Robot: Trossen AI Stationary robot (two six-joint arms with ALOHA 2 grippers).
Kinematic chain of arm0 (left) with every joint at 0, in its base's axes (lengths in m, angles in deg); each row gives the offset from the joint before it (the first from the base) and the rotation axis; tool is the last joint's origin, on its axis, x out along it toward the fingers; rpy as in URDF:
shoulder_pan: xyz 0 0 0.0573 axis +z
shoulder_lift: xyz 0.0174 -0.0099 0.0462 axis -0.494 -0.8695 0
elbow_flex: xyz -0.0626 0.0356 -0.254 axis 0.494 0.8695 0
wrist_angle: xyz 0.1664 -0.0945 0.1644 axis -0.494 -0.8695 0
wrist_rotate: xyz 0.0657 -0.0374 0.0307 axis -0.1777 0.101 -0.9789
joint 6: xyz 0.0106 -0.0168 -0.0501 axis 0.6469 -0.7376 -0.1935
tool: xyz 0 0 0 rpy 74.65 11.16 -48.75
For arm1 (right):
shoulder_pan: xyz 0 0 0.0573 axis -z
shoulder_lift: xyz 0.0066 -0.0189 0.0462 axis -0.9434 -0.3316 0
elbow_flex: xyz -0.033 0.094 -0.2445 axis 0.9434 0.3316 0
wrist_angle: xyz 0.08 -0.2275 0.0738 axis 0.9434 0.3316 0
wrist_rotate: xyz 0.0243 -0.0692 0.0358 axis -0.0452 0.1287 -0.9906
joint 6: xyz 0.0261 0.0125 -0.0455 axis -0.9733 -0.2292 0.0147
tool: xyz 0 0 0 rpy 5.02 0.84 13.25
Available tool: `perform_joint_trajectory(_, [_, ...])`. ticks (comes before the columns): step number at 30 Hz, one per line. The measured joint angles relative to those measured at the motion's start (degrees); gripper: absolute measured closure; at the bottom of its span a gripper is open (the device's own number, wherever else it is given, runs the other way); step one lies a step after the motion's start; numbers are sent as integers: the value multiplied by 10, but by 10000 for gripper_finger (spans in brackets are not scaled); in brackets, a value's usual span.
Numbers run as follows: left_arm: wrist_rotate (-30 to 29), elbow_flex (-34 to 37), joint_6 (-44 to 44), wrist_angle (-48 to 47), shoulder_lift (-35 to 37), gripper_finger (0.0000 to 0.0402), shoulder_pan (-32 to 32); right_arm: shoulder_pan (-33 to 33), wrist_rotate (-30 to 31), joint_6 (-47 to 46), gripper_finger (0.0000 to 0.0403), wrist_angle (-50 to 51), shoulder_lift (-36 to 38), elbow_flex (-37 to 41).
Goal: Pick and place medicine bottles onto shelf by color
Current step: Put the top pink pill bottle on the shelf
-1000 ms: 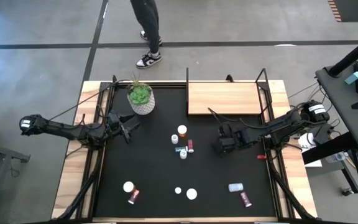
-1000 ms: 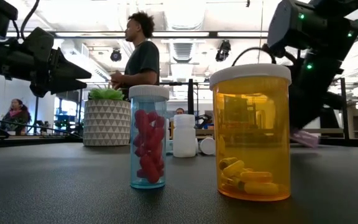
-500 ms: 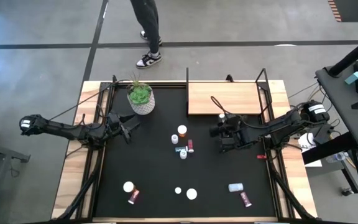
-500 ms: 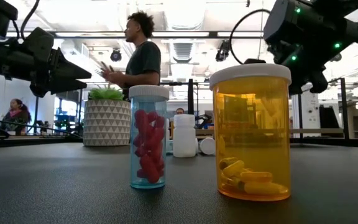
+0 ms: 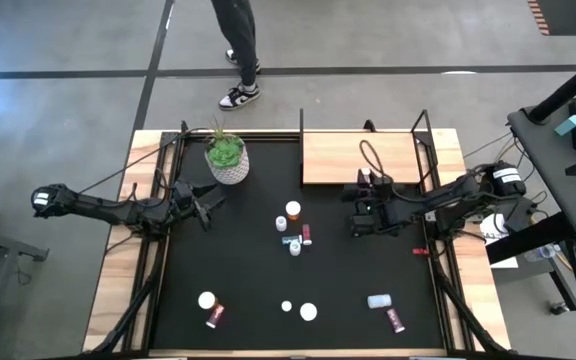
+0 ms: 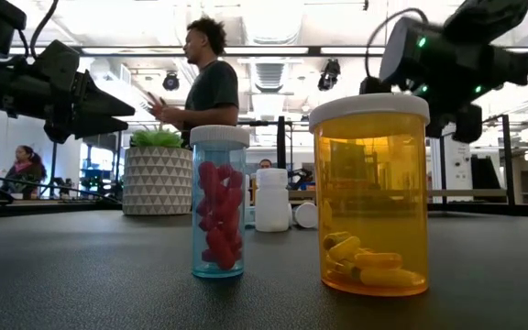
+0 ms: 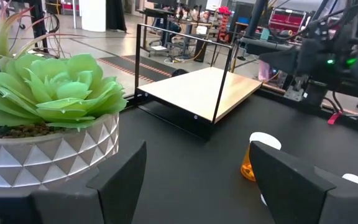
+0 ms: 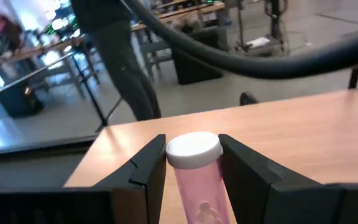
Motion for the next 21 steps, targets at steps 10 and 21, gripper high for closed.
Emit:
perform_joint_trajectory(10, [0,0,0,0,0,132,0,25,112,-50,273,-62,-122,0])
perform_joint_trajectory(21, [0,0,0,0,0,132,0,68,112,-54,273,-71,-187,-22])
